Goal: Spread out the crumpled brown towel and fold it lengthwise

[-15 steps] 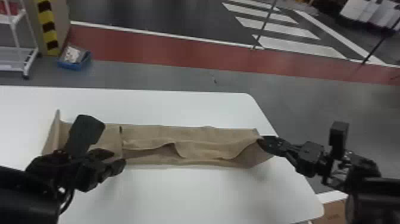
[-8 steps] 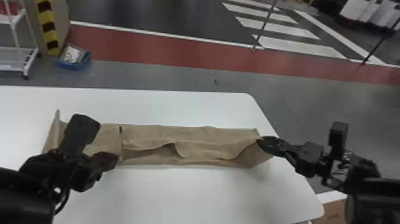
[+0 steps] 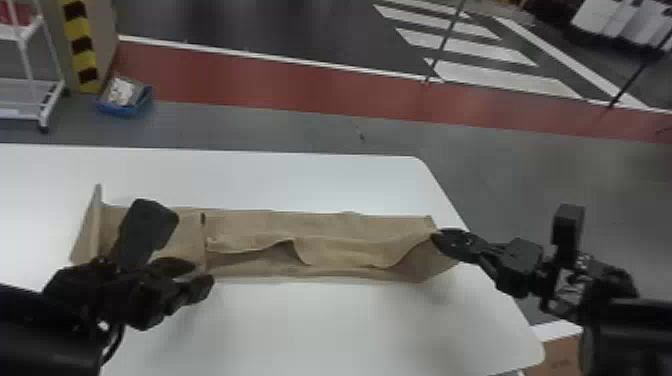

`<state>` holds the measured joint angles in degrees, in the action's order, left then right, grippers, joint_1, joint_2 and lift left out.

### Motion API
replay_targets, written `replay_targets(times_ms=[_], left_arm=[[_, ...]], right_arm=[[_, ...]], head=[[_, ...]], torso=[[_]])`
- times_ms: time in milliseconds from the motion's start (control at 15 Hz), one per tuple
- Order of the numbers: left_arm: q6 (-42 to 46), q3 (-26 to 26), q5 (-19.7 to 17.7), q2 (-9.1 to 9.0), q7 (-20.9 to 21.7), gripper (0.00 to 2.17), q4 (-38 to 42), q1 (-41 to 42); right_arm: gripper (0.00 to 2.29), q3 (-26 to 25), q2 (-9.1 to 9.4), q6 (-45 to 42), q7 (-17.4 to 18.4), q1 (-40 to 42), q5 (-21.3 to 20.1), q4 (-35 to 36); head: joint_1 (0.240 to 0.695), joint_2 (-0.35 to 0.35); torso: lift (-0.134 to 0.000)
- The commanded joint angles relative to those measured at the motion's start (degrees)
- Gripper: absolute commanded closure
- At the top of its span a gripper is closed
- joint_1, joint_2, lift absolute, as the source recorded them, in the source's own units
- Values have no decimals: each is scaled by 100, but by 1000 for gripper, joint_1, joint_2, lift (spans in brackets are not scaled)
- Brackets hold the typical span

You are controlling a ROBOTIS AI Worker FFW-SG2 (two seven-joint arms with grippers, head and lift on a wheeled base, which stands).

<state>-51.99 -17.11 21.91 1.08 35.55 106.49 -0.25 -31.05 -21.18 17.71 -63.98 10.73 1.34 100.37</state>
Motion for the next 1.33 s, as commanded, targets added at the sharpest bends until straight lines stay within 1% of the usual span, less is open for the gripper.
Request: replay_targets(times_ms=[0,133,267,467,733,800,867,1267], left_arm=[[0,15,6,-20,-21,748,-111,-72],[35,6,6,-29,-92,758,-260,-133],[70,50,-2,-29,-109,1001,-287,-151],[70,121,-20,-12,-92,1001,-234,-125],[53,138,-37,6,58,967,-76,-46],[53,138,-29,6,58,792,-76,-37],[53,112,-11,6,58,765,-76,-37],[53,77,-2,-29,40,768,-111,-98]], right_arm=[[1315,3,0,1,0,-9,-2,0],[1315,3,0,1,0,-18,-2,-9],[1315,3,0,1,0,-18,-11,-18],[1315,12,0,1,0,-36,-20,-27],[1315,3,9,19,0,-36,-28,-9],[1315,3,9,36,0,-36,-28,0],[1315,3,17,54,0,-36,-28,9],[1315,-59,17,89,-9,17,-37,96]], head=[[695,-350],[695,-350],[695,-350],[695,-350],[695,-350],[695,-350],[695,-350],[695,-350]], torso=[[-124],[-124],[-124],[-124],[-124],[-124],[-124],[-124]])
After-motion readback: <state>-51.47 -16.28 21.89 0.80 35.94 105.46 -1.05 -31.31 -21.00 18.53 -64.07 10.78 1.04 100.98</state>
